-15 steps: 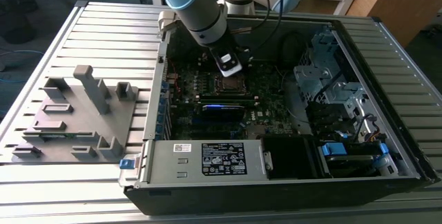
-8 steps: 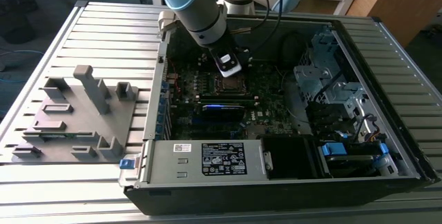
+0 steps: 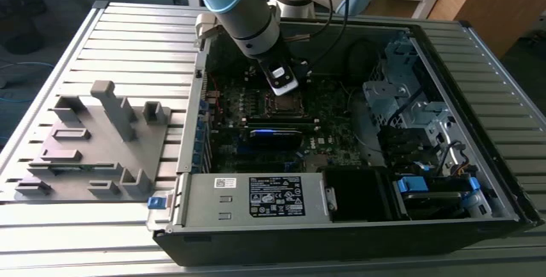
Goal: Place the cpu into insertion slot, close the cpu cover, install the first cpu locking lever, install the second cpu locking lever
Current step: 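Install the first cpu locking lever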
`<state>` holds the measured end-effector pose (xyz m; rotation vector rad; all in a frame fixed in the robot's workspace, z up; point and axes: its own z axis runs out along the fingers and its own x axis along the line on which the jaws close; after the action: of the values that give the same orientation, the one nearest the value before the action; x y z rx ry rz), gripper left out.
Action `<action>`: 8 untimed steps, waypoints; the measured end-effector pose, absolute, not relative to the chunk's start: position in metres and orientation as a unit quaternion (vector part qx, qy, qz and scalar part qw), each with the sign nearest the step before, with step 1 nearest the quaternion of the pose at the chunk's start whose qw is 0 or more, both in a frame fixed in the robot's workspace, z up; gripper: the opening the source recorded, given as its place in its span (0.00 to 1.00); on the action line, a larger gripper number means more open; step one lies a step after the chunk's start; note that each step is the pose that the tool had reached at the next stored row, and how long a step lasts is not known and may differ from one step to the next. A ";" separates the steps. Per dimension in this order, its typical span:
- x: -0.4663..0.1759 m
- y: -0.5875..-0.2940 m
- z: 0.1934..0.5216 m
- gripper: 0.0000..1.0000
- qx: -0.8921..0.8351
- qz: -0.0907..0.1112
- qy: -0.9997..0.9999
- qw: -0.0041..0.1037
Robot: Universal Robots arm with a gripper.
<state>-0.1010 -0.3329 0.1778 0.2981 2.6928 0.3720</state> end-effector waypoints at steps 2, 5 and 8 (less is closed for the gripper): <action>-0.101 -0.333 0.178 0.11 0.107 0.134 0.964 0.202; -0.101 -0.333 0.178 0.11 0.107 0.135 0.964 0.202; -0.101 -0.333 0.178 0.11 0.108 0.138 0.964 0.201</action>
<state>-0.1010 -0.3332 0.1783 0.3015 2.6924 0.3868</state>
